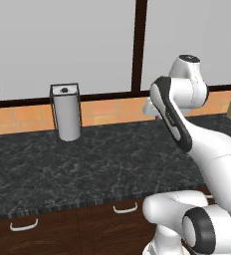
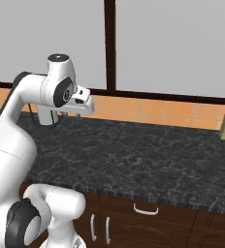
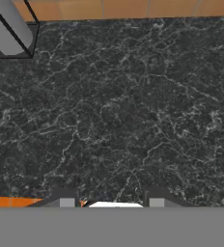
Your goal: Take a straw from the drawer in front and place it inside the glass cup on the dining counter.
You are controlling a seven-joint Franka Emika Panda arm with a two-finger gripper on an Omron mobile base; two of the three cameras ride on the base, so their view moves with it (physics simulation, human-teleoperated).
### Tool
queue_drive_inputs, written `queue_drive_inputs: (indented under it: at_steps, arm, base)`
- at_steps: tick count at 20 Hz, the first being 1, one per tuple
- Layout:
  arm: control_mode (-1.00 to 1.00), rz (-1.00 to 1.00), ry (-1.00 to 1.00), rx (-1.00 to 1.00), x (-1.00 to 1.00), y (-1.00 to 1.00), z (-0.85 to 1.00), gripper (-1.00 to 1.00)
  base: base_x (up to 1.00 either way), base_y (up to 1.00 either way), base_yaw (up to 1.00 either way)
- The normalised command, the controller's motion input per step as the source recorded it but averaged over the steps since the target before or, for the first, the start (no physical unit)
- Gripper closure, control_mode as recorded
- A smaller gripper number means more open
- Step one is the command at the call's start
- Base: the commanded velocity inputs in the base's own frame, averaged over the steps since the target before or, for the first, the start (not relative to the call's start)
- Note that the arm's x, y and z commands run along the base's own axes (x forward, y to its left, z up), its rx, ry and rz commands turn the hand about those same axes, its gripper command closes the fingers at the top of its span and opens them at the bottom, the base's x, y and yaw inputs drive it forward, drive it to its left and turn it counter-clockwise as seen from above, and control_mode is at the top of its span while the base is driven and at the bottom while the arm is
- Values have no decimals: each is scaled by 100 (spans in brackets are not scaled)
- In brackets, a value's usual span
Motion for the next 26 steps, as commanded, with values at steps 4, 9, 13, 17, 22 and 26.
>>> queue_drive_inputs:
  at_steps: [4,9,13,17,22,26]
  arm:
    - [-100,0,0,0,-26,0,-9,-100]
    - [-100,0,-7,0,-57,0,-51,-100]
    - [-100,0,-7,0,-48,0,-70,-100]
    - [-100,0,-8,0,-35,2,-67,-100]
    - [-100,0,-1,0,-20,0,-44,-100]
    - [100,0,0,0,-10,0,-18,-100]
  base:
    - [0,0,0]
    - [0,0,0]
    - [0,0,0]
    - [0,0,0]
    - [0,0,0]
    - [-3,-3,0]
